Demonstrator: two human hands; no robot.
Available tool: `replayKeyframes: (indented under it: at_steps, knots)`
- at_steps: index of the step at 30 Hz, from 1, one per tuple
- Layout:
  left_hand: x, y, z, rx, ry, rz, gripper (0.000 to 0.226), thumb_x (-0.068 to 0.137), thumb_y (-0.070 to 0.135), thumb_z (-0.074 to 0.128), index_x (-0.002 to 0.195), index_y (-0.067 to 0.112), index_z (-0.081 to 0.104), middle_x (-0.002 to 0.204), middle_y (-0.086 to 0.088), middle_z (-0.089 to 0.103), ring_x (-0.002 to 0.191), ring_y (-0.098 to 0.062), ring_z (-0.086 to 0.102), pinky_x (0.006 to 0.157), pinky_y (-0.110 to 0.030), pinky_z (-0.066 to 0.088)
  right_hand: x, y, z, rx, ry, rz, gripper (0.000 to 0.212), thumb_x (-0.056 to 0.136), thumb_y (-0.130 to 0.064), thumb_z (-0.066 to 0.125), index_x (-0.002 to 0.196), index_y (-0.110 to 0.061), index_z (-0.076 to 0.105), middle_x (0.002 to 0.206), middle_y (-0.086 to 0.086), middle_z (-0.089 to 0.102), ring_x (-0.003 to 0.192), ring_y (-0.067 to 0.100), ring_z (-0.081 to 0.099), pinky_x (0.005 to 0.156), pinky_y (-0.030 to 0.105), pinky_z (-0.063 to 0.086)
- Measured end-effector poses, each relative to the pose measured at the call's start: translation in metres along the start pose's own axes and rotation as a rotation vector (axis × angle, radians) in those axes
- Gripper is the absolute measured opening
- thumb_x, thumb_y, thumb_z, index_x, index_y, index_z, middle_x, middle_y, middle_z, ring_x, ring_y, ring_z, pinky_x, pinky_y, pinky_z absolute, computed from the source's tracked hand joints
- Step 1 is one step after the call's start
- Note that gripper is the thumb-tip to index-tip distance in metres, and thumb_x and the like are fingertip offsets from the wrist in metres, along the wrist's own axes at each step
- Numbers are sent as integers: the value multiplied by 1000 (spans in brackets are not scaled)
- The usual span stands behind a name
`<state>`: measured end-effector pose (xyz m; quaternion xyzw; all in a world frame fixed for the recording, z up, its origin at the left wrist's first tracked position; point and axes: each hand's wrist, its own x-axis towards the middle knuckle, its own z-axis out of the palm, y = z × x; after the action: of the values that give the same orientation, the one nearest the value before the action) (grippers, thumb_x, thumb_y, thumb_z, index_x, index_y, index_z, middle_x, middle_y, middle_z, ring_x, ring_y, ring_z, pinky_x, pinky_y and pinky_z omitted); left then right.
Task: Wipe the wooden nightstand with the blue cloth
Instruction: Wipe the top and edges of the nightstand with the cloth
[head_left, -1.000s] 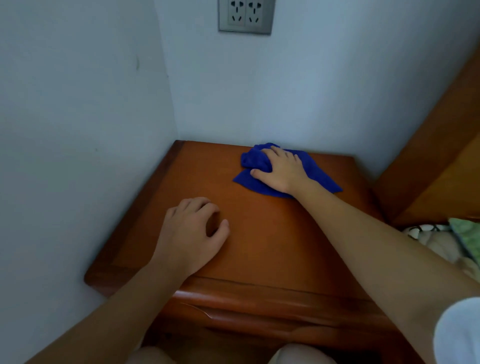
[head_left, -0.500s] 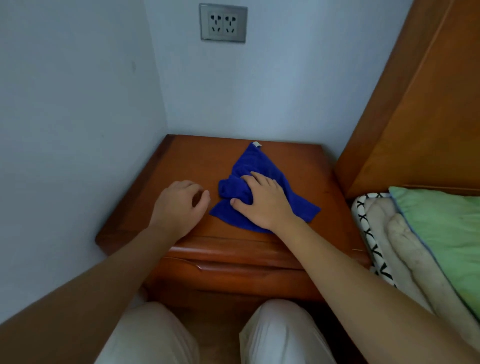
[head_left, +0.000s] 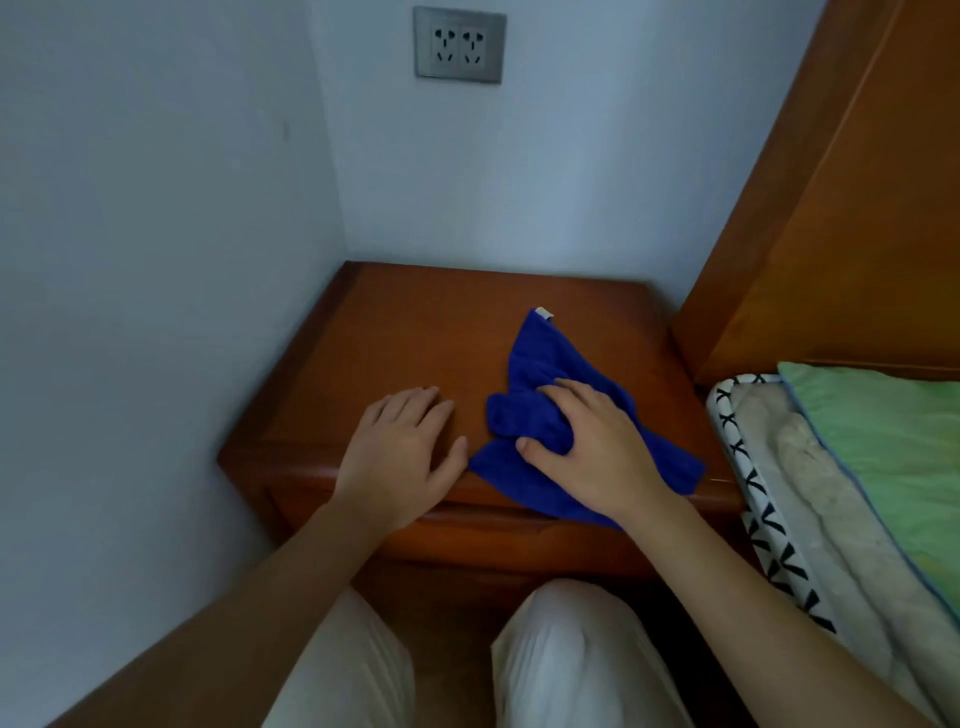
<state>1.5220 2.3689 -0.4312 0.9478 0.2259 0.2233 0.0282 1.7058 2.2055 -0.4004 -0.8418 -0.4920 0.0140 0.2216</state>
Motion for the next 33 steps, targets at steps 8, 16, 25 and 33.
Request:
replayKeyframes:
  at_steps: [8,16,25,33]
  knots:
    - [-2,-3,8,31,205,59,40,91,39,54,113,10,72,120,-7,69,113,-28,62,90,-43,47,54,-3,14,-138,52,145,73,87,-70,52,142,-21,49,150,6,48,136,33,45,113,49,37]
    - [-4,-3,7,31,232,67,37,93,37,53,111,11,72,116,-6,70,109,-26,62,86,-39,46,35,-4,12,-68,12,20,71,91,-64,56,148,-22,46,156,1,43,143,25,40,118,42,29]
    - [-4,-1,5,38,171,41,40,93,40,52,115,12,71,119,-5,68,115,-26,60,91,-41,45,-14,42,-24,-33,31,60,68,89,-62,61,145,-25,49,152,-7,48,141,18,43,116,36,31]
    - [1,16,1,40,53,-99,48,91,50,46,115,15,68,122,-4,65,117,-27,56,94,-46,45,27,24,-2,-114,18,93,73,91,-69,47,149,-25,43,160,2,40,147,28,35,122,50,25]
